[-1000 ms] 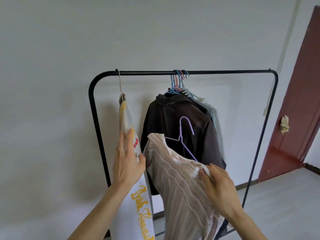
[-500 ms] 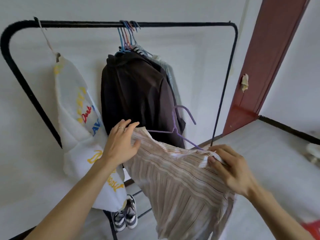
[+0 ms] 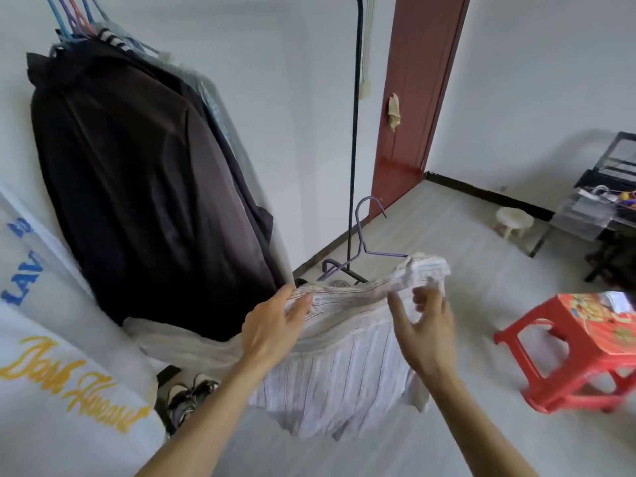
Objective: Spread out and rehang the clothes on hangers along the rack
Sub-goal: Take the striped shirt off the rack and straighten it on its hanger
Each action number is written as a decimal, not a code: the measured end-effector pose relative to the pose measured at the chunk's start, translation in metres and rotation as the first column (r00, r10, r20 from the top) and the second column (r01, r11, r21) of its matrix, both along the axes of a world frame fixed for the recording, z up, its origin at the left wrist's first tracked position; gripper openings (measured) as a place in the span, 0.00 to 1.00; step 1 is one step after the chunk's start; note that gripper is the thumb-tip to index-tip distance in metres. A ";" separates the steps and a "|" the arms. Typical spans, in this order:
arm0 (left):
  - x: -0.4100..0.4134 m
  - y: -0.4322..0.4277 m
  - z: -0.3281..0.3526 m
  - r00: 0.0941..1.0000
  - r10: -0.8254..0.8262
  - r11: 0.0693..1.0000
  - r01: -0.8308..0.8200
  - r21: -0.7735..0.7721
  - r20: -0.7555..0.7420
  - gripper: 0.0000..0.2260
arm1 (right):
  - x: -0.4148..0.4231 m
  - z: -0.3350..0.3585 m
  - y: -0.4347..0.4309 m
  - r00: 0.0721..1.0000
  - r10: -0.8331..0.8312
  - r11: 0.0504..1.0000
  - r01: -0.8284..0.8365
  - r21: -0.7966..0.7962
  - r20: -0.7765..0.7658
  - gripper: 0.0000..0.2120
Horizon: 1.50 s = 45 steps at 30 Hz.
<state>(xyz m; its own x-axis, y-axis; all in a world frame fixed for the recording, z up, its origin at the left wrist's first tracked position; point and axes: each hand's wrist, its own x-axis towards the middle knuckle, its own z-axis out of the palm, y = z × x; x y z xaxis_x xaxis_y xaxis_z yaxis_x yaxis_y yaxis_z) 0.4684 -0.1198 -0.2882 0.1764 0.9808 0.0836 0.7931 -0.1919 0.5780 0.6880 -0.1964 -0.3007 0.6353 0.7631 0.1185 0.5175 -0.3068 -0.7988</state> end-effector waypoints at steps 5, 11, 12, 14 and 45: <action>0.050 -0.047 -0.018 0.995 0.004 0.999 0.001 -0.051 0.095 0.20 | -0.047 -0.004 -0.013 0.898 0.126 0.961 -0.217 -0.173 -0.422 0.30; 0.080 -0.080 -0.044 0.966 -0.144 0.975 0.175 -0.136 0.213 0.11 | -0.038 -0.001 -0.006 0.963 0.052 0.965 -0.116 -0.233 -0.266 0.15; 0.080 -0.083 -0.045 0.947 -0.193 0.952 0.243 -0.183 0.256 0.13 | -0.032 -0.003 -0.007 0.966 0.054 0.964 -0.117 -0.240 -0.254 0.11; 0.076 -0.084 -0.044 0.899 -0.299 0.862 0.398 -0.314 0.320 0.16 | -0.018 -0.007 -0.010 0.972 0.055 0.961 -0.114 -0.254 -0.228 0.07; -0.065 0.002 -0.021 0.980 -0.151 0.968 0.174 -0.182 0.131 0.07 | 0.004 0.046 -0.010 0.549 0.812 0.432 -0.794 -0.428 -0.200 0.05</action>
